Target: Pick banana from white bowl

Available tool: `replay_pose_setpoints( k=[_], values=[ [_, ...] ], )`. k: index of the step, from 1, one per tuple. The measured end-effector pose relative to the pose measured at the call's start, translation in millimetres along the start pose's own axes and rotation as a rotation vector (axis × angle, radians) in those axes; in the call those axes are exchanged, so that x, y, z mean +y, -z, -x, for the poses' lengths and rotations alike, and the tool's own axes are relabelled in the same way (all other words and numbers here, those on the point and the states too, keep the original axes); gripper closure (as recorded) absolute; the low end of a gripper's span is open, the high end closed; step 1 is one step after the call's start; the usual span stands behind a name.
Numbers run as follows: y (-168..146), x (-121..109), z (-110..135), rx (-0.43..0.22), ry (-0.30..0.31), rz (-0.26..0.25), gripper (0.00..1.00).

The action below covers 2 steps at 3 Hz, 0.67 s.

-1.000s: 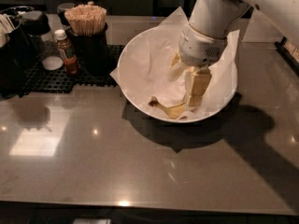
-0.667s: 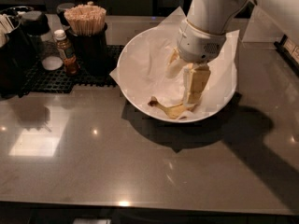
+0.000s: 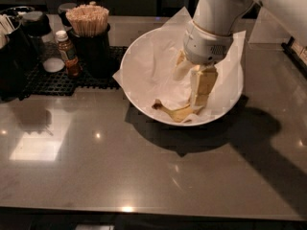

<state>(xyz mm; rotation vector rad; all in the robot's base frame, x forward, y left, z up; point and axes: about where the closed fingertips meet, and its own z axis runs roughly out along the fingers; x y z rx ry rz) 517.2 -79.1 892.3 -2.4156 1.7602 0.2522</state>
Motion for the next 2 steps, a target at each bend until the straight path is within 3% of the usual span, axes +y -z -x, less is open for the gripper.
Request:
replay_pose_setpoints(
  k=[2],
  values=[
    [-17.3, 0.2, -10.5, -0.003, -0.011, 0.035, 0.35]
  ],
)
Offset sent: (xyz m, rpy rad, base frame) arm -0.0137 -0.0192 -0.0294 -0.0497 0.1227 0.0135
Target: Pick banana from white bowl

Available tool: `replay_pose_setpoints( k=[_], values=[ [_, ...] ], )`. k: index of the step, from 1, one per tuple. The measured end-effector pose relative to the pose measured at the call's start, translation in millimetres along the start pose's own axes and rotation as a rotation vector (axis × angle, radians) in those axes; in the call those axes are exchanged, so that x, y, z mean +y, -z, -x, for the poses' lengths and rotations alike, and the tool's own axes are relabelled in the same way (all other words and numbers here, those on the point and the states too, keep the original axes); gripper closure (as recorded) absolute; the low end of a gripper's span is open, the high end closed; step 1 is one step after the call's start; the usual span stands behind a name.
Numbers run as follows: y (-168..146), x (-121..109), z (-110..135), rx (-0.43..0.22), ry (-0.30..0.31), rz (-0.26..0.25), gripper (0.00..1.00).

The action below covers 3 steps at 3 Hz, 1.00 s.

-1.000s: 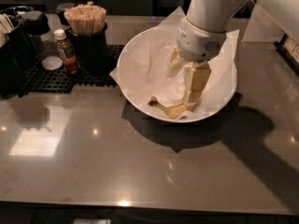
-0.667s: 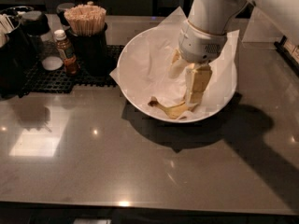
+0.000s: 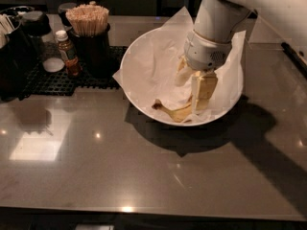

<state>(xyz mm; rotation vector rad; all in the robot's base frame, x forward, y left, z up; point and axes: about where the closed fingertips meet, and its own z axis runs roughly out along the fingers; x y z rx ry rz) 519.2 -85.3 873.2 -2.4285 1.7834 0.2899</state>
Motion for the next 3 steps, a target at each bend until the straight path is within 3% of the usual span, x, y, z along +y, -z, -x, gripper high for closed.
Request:
replay_pose_setpoints(
  k=[3],
  values=[
    [-15.7, -0.9, -0.4, 0.004, 0.019, 0.038, 0.35]
  ],
)
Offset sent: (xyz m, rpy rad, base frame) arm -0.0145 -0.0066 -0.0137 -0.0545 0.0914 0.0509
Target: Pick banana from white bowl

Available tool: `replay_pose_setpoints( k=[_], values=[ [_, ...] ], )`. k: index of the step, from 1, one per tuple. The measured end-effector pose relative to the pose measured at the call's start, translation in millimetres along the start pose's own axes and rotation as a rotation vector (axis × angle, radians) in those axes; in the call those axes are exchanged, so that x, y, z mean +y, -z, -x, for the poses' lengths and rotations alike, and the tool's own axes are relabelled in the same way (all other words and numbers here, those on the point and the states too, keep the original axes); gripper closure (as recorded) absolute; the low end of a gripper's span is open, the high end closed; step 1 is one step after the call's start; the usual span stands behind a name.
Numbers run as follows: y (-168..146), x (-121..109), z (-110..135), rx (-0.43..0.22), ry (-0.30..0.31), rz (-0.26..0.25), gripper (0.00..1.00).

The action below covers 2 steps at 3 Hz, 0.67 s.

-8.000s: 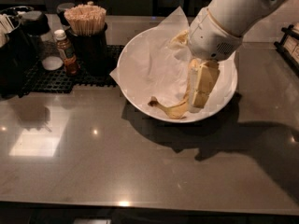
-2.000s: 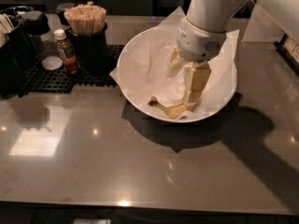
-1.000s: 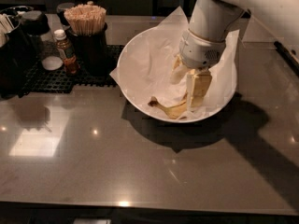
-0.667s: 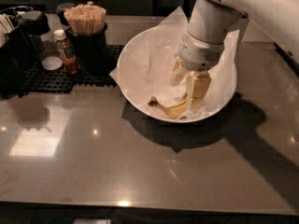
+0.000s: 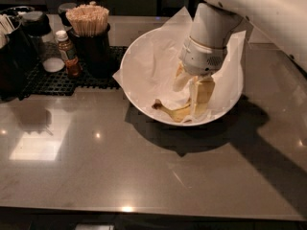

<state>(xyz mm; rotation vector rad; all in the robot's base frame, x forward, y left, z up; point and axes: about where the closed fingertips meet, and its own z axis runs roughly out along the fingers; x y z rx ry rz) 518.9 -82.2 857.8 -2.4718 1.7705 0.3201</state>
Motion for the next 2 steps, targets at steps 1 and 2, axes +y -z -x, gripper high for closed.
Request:
replay_pose_setpoints(
  k=[1, 2],
  values=[
    [-5.7, 0.6, -0.9, -0.004, 0.000, 0.013, 0.36],
    [-13.4, 2.4, -4.3, -0.010, -0.008, 0.030, 0.36]
  ],
)
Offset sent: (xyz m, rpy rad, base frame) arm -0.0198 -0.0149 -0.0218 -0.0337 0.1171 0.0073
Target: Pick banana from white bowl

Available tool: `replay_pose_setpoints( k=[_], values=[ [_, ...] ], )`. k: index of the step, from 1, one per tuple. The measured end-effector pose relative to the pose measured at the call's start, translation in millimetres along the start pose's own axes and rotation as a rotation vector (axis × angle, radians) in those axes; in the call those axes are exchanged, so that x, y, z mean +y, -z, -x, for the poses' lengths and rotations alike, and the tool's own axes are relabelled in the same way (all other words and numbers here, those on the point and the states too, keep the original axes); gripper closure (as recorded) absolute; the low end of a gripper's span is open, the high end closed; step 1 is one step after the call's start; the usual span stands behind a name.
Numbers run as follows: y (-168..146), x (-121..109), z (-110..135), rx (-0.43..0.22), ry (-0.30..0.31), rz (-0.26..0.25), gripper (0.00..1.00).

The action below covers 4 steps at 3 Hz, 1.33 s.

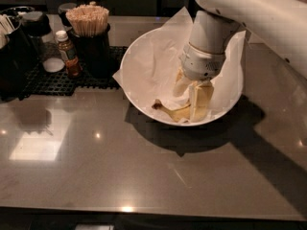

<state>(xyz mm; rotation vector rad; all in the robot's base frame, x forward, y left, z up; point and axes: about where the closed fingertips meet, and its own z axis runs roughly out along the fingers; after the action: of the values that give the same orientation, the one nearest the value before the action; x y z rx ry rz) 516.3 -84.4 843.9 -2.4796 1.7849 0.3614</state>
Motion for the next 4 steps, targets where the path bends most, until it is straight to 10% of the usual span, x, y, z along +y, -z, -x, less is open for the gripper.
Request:
replay_pose_setpoints(
  k=[2, 4],
  values=[
    [-11.7, 0.4, -5.9, 0.001, -0.007, 0.031, 0.40],
    [-13.0, 2.0, -5.8, 0.019, -0.003, 0.036, 0.82]
  ],
)
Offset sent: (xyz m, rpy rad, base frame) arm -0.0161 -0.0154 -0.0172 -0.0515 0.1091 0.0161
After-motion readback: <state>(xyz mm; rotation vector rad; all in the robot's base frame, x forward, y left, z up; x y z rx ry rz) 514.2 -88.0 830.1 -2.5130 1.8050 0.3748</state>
